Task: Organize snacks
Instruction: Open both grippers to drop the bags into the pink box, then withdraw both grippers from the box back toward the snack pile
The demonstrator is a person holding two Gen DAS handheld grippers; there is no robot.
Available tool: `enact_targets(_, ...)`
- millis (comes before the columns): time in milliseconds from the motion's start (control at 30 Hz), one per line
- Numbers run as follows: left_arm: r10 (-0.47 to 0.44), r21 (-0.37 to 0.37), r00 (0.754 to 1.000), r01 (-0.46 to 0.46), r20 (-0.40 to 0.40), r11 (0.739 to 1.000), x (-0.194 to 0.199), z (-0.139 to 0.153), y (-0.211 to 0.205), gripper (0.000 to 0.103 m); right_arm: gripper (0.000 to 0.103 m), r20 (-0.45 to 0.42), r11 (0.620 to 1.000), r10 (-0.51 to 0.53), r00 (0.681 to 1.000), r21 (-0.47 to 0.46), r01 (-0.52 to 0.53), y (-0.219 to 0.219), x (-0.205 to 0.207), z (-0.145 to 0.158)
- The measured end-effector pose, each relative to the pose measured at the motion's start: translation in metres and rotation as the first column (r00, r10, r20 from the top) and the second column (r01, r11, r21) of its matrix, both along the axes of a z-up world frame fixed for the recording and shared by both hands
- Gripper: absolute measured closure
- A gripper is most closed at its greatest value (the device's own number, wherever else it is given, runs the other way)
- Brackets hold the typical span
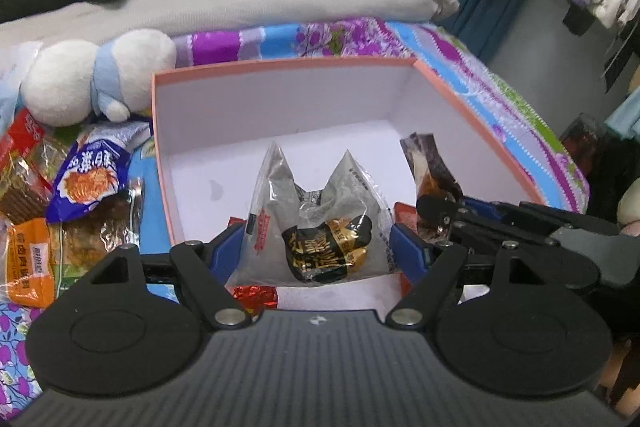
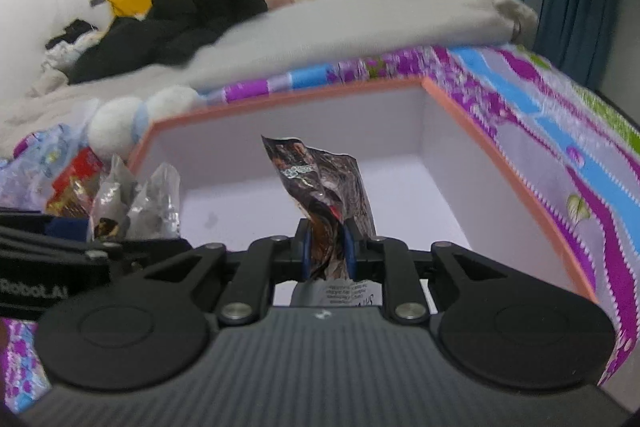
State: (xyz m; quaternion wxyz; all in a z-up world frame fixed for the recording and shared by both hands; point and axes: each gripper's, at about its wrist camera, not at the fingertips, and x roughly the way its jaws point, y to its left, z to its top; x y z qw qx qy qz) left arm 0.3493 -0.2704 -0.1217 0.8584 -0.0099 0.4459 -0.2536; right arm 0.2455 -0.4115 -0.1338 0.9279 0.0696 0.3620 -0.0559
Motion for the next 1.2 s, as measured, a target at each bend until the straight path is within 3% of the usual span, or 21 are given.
enact_targets(233, 0.009, 0.017, 1.0, -0.009, -0.001, 1.0, 0.003, -0.005, -0.003, 0.021, 0.082, -0.041, 1.0, -0.009, 0.999, 0.008, 0.009, -0.008, 0.003, -0.018)
enact_targets(367, 0.036, 0.0, 0.999, -0.036, 0.001, 0.999, 0.002, -0.001, 0.003, 0.014, 0.08, -0.05, 0.999, -0.037, 0.998, -0.034, 0.036, -0.01, 0.004, -0.015)
enact_targets(433, 0.046, -0.011, 0.999, -0.046, 0.016, 0.999, 0.0, 0.004, 0.009, 0.012, 0.071, -0.047, 0.998, -0.054, 0.997, -0.033, 0.053, -0.012, 0.002, -0.013)
enact_targets(500, 0.055, -0.021, 0.998, -0.055, 0.032, 0.998, -0.003, 0.012, 0.014, 0.011, 0.041, -0.032, 0.999, -0.048, 0.998, -0.007, 0.048, -0.013, -0.001, -0.009)
enact_targets(533, 0.055, -0.026, 0.998, -0.054, 0.039, 0.998, -0.005, 0.016, 0.016, 0.011, 0.039, -0.026, 0.999, -0.045, 0.999, -0.008, 0.045, -0.012, -0.003, -0.007)
enact_targets(1000, 0.09, -0.033, 0.97, -0.085, 0.224, 0.996, -0.07, 0.082, 0.091, 0.01, 0.039, 0.156, 1.0, 0.0, 0.988, -0.028, 0.005, 0.041, -0.055, 0.056)
enact_targets(1200, 0.112, -0.06, 0.953, -0.099, 0.283, 0.993, -0.104, 0.102, 0.129, 0.01, 0.039, 0.254, 0.999, 0.032, 0.967, 0.027, -0.04, 0.072, -0.089, 0.077)
